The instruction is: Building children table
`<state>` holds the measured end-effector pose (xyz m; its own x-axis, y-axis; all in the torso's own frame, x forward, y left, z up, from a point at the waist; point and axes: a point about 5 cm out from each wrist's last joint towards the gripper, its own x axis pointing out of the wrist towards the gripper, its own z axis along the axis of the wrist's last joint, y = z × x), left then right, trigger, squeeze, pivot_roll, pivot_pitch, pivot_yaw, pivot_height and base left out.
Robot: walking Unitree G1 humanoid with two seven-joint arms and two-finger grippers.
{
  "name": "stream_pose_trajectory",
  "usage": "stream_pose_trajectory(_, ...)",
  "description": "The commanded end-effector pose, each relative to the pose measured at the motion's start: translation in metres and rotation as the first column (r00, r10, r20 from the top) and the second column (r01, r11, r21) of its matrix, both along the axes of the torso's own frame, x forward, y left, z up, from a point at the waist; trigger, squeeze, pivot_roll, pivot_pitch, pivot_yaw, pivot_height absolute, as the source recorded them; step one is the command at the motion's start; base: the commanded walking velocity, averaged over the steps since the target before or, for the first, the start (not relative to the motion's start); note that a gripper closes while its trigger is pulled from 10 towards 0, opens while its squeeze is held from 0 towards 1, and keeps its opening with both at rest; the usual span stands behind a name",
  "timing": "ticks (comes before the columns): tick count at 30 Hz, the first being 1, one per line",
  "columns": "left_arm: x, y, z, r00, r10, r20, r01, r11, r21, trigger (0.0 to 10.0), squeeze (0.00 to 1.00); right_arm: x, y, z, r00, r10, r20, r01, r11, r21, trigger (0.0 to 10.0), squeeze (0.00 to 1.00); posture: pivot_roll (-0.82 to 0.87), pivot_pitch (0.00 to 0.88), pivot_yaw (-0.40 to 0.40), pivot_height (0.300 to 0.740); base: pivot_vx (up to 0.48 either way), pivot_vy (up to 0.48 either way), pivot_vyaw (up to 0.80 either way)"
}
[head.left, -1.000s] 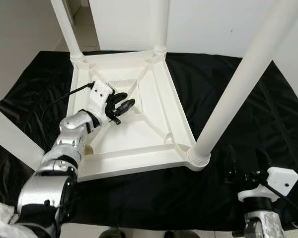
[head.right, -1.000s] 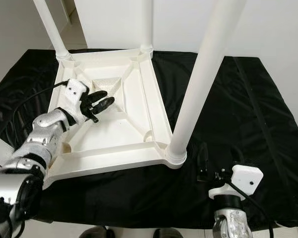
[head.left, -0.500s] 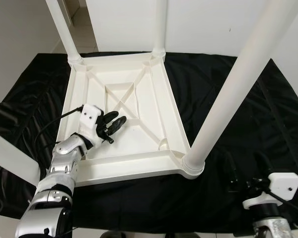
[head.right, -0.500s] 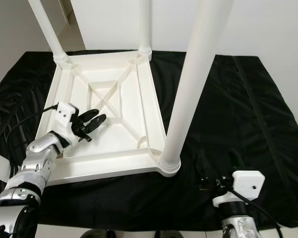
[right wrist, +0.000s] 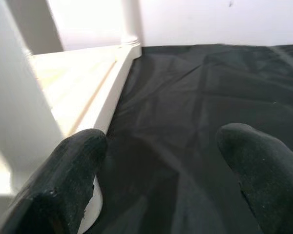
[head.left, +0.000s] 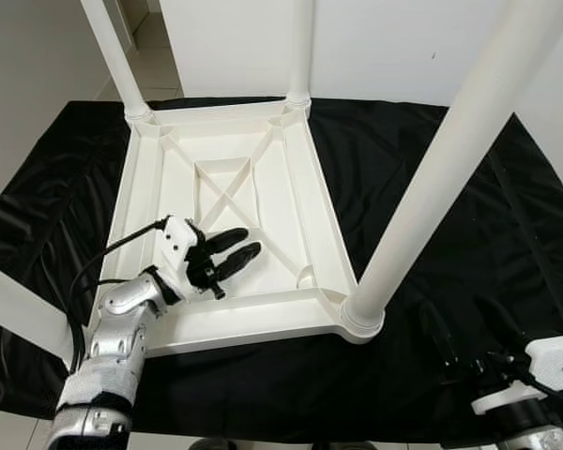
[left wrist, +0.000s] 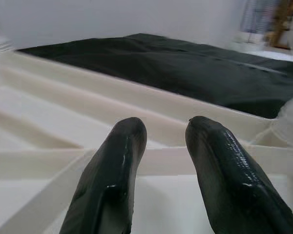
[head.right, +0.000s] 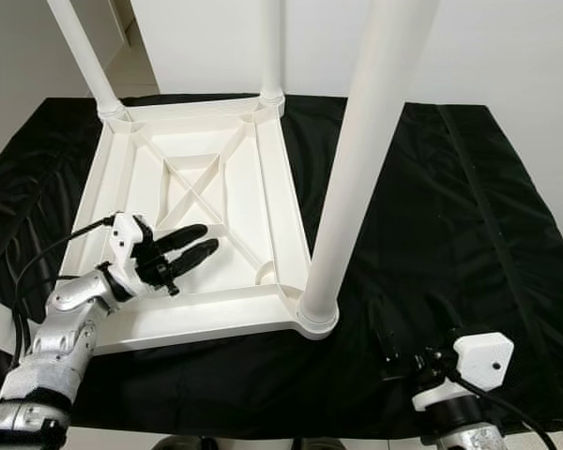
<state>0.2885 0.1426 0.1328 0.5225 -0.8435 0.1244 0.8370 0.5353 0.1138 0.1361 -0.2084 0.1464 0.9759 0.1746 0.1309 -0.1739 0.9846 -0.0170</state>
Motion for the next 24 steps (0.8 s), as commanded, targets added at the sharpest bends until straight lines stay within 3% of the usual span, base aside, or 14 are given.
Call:
stream_pose_trajectory(1, -0.008, -0.003, 0.002, 0.996, -0.083, -0.014, 0.083, 0.996, 0.012, 10.0, 0.0, -0.002, 0.006, 0.001, 0.998, 0.062, -0.011, -0.062, 0.998, 0.012, 10.0, 0.0, -0.06, 0.041, 0.054, 0.74, 0.0, 0.0, 0.0)
stream_pose_trajectory(3, -0.008, -0.003, 0.002, 0.996, -0.083, -0.014, 0.083, 0.996, 0.012, 10.0, 0.0, -0.002, 0.006, 0.001, 0.998, 0.062, -0.011, -0.062, 0.998, 0.012, 10.0, 0.0, -0.06, 0.041, 0.054, 0.74, 0.0, 0.0, 0.0)
stream_pose_trajectory(5, -0.013, -0.008, 0.005, 0.994, -0.108, -0.008, 0.108, 0.994, 0.034, 10.0, 0.0, -0.005, 0.013, 0.002, 0.988, 0.149, -0.026, -0.149, 0.989, 0.007, 10.0, 0.0, -0.06, 0.044, 0.062, 0.74, 0.0, 0.0, 0.0)
stream_pose_trajectory(12, -0.015, -0.01, 0.007, 0.999, -0.043, -0.028, 0.044, 0.998, 0.04, 10.0, 0.0, -0.008, 0.02, 0.002, 0.964, 0.26, -0.06, -0.26, 0.966, 0.008, 10.0, 0.0, -0.05, 0.049, 0.068, 0.74, 0.0, 0.0, 0.0)
stream_pose_trajectory(18, -0.04, -0.016, 0.019, 0.993, -0.106, -0.052, 0.108, 0.993, 0.04, 10.0, 0.0, 0.008, 0.032, 0.0, 0.942, 0.333, -0.046, -0.333, 0.943, 0.017, 10.0, 0.0, 0.0, 0.052, 0.041, 0.74, 0.0, 0.0, 0.0)
stream_pose_trajectory(24, -0.046, -0.014, 0.022, 0.983, -0.148, -0.113, 0.152, 0.988, 0.025, 10.0, 0.0, 0.016, 0.037, 0.0, 0.924, 0.38, -0.042, -0.379, 0.925, 0.015, 10.0, 0.0, 0.03, 0.053, 0.023, 0.74, 0.0, 0.0, 0.0)
